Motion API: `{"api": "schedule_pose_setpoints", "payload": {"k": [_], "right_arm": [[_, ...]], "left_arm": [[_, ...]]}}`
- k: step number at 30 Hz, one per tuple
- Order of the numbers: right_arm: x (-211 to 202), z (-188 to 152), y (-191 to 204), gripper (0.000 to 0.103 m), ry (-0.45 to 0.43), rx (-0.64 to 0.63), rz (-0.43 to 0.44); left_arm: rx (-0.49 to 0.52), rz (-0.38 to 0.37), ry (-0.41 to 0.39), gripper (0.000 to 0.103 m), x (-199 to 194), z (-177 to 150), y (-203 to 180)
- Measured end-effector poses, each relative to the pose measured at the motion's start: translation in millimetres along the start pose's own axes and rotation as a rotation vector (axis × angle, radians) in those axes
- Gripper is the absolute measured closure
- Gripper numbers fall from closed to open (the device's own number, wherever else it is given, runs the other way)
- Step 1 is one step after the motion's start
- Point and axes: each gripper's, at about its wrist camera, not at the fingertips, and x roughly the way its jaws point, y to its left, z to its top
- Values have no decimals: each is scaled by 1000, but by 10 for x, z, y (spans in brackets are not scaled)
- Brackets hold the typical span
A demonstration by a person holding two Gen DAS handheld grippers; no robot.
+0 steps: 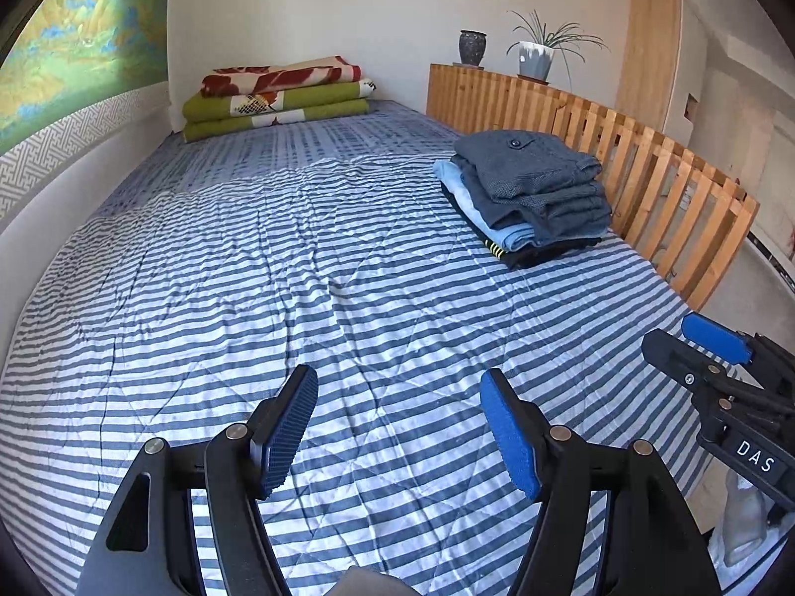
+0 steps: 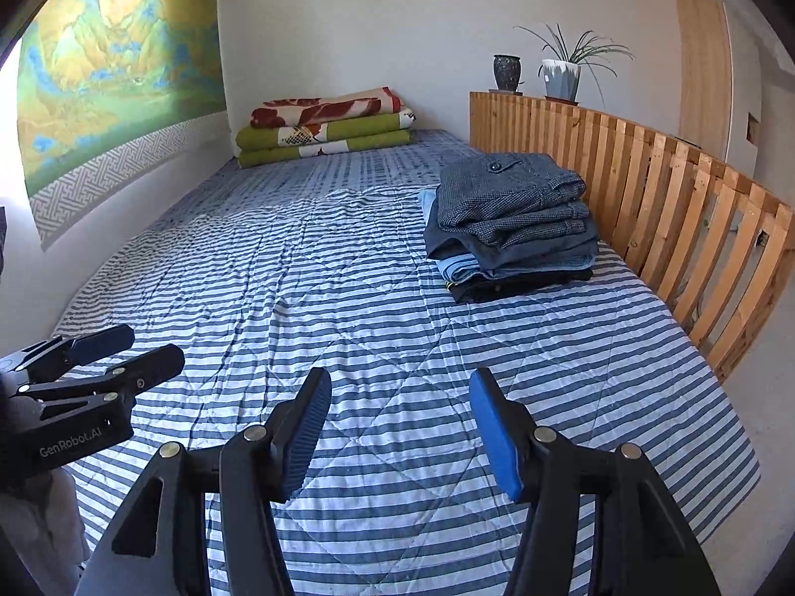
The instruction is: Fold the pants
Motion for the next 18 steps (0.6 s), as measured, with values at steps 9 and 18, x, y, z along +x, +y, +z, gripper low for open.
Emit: {"api": "schedule_pose_setpoints", "payload": {"k": [9,18], "right_arm": [[29,5,75,47,7,-2,12],[28,-14,68,47,4,8,5]], "left_arm": [[-17,17,-23,29,-43,14,57],[-10,16,-28,29,-82,3,68]]}}
